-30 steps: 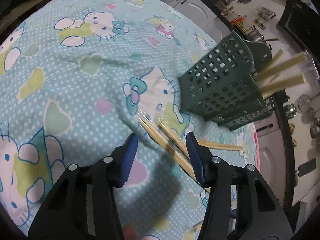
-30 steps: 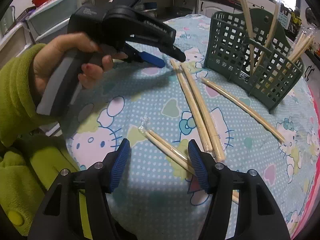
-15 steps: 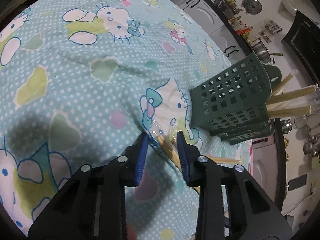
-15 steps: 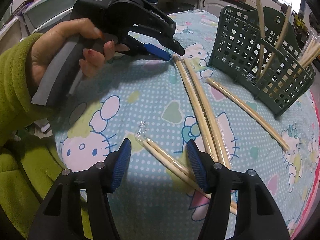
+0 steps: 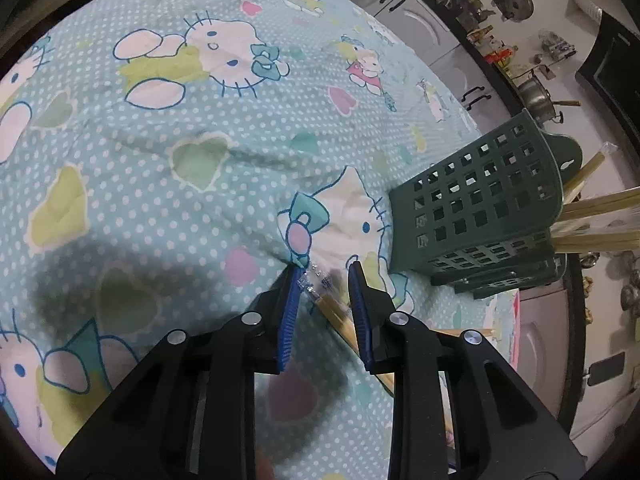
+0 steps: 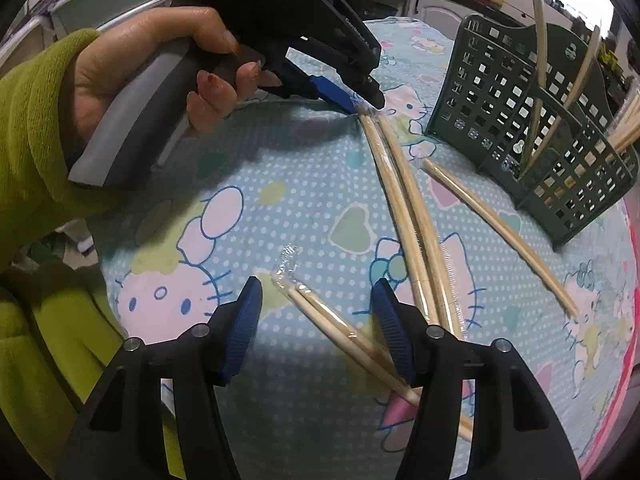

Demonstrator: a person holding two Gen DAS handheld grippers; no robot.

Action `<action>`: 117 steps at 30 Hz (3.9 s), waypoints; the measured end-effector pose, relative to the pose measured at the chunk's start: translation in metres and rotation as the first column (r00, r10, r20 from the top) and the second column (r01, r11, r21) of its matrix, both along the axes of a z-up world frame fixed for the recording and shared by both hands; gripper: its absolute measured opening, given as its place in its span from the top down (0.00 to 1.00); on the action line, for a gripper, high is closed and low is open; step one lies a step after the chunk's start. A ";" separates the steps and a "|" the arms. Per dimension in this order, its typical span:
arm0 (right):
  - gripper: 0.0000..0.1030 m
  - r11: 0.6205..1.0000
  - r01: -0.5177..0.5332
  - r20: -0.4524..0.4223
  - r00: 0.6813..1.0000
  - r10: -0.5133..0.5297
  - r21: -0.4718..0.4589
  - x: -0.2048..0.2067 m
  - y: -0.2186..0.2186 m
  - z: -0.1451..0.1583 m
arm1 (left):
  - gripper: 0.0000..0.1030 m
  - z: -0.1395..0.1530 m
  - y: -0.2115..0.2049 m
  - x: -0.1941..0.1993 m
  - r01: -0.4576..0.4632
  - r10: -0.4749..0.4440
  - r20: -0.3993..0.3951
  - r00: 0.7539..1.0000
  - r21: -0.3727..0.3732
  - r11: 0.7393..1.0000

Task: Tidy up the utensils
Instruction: 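Lower both tools onto the chopsticks on the cloth and close on them, then lift held chopsticks with both tools and carry them above the green caddy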

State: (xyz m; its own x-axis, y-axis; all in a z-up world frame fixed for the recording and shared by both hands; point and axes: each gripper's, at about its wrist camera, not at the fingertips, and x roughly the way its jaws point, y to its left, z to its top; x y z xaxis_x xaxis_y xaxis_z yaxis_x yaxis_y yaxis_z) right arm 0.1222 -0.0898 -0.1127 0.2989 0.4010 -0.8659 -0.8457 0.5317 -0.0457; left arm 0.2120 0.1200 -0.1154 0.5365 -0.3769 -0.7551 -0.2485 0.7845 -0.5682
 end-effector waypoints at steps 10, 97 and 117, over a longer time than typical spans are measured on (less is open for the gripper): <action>0.81 0.999 -0.048 0.017 0.999 0.048 -0.003 -0.009 0.004 0.003 | 0.94 -0.004 0.006 -0.005 -0.006 0.006 0.018 1.000 -0.010 1.000; 0.96 0.691 0.239 0.253 0.810 -0.529 0.682 0.049 -0.140 0.209 | 0.99 0.232 -0.110 -0.049 0.224 -0.242 0.586 0.773 0.104 0.969; 0.96 0.616 0.223 0.266 0.755 -0.599 0.756 0.078 -0.153 0.241 | 0.99 0.272 -0.118 -0.025 0.169 -0.208 0.658 0.724 0.123 0.978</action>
